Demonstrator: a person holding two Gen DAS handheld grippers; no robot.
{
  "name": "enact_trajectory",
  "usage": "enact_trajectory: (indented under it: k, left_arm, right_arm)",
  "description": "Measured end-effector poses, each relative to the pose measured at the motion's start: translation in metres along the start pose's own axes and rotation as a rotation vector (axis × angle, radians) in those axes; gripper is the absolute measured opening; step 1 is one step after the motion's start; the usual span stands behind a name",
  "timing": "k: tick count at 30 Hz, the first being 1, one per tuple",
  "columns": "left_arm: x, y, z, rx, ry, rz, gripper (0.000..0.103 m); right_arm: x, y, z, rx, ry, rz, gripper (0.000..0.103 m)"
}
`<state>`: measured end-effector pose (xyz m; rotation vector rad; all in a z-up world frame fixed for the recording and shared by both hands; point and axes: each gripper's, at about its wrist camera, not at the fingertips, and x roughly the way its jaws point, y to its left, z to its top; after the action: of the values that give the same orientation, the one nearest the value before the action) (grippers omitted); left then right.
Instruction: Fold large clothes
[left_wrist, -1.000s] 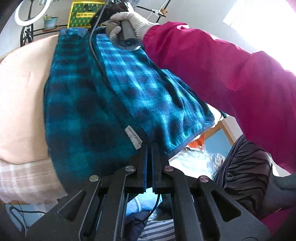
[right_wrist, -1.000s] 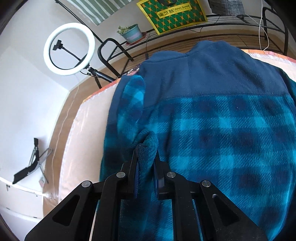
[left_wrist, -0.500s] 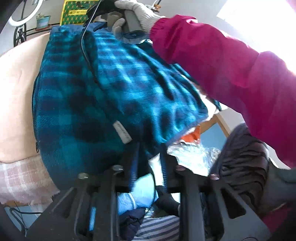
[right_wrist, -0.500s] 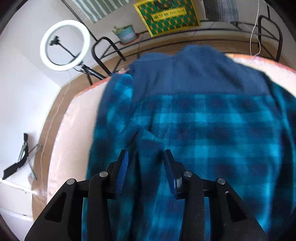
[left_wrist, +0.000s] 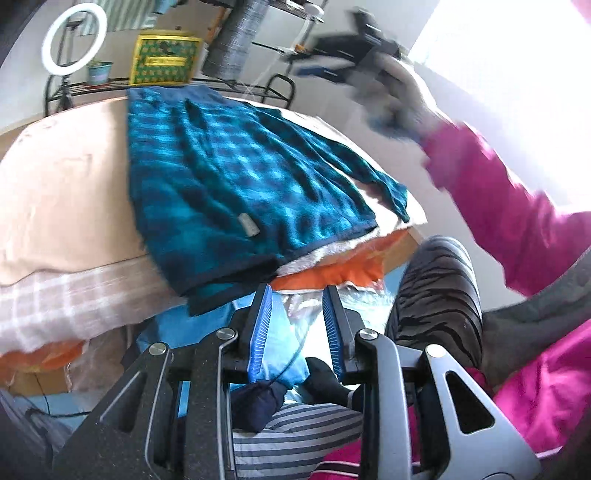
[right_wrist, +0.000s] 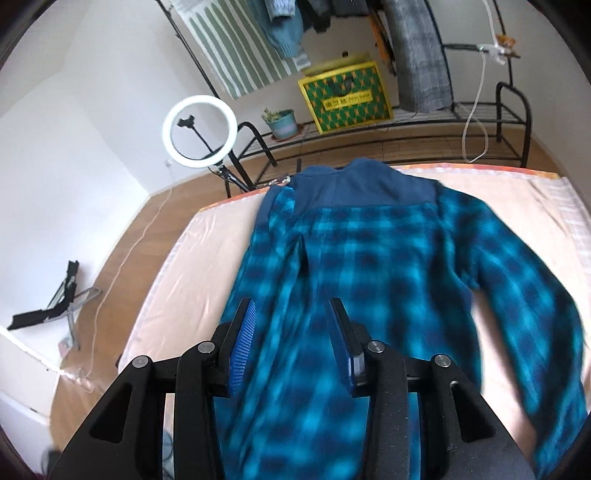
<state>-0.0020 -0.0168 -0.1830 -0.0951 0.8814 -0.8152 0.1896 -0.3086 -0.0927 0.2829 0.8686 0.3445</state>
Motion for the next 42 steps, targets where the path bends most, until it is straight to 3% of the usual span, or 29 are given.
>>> enact_trajectory:
  k: [5, 10, 17, 22, 35, 42]
  left_arm:
    - [0.007, 0.015, 0.005, 0.006, -0.033, 0.113, 0.027]
    - [0.039, 0.032, 0.022, -0.008, -0.061, 0.150, 0.027]
    - [0.101, 0.031, 0.032, 0.015, 0.004, 0.173, 0.027]
    - [0.140, 0.029, 0.023, 0.032, 0.103, 0.216, 0.027]
    - [0.099, -0.009, 0.046, 0.051, 0.047, 0.188, 0.027]
    - [0.096, -0.029, 0.073, 0.051, 0.022, 0.141, 0.027]
  right_arm:
    - [-0.055, -0.004, -0.036, 0.003, -0.069, -0.020, 0.038]
    - [-0.087, -0.026, -0.070, 0.054, -0.110, -0.086, 0.038]
    - [-0.117, -0.080, -0.107, 0.158, -0.128, -0.199, 0.038]
    - [-0.138, -0.118, -0.122, 0.219, -0.145, -0.254, 0.038]
    - [-0.190, -0.253, -0.175, 0.467, -0.187, -0.393, 0.039]
    - [-0.178, -0.318, -0.207, 0.622, -0.144, -0.399, 0.039]
